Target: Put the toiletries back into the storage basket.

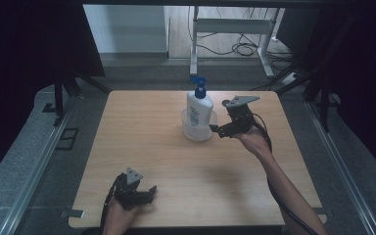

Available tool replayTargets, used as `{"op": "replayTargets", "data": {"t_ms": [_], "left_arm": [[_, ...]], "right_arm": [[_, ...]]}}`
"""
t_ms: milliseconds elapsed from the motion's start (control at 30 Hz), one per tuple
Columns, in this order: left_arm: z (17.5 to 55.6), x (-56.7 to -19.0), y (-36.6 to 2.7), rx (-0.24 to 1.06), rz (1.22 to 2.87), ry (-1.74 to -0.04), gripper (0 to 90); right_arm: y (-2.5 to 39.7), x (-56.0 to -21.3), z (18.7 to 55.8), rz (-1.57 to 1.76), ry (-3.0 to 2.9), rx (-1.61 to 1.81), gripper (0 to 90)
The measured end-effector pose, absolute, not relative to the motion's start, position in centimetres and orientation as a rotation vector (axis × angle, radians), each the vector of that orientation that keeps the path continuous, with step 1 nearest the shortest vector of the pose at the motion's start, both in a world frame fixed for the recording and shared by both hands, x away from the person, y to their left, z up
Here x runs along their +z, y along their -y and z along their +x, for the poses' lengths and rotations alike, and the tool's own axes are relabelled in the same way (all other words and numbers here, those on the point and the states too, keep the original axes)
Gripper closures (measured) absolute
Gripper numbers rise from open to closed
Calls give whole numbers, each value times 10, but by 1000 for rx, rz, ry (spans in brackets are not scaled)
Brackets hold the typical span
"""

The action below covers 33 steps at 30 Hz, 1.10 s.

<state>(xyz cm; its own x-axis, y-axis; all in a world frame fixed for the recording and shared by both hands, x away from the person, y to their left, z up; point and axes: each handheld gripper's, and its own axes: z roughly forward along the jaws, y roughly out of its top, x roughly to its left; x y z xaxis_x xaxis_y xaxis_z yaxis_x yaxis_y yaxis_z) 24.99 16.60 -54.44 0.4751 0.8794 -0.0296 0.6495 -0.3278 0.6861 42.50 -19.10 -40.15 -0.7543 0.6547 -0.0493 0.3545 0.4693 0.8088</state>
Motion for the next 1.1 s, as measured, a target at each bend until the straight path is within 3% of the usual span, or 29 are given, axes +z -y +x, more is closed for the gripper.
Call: {"op": "replayTargets", "data": {"t_ms": [1100], "left_arm": [[250,-544,-166,466,2085,-1263,106]], "right_arm": [[212,-418,389,843,-2392,1169,4]]}}
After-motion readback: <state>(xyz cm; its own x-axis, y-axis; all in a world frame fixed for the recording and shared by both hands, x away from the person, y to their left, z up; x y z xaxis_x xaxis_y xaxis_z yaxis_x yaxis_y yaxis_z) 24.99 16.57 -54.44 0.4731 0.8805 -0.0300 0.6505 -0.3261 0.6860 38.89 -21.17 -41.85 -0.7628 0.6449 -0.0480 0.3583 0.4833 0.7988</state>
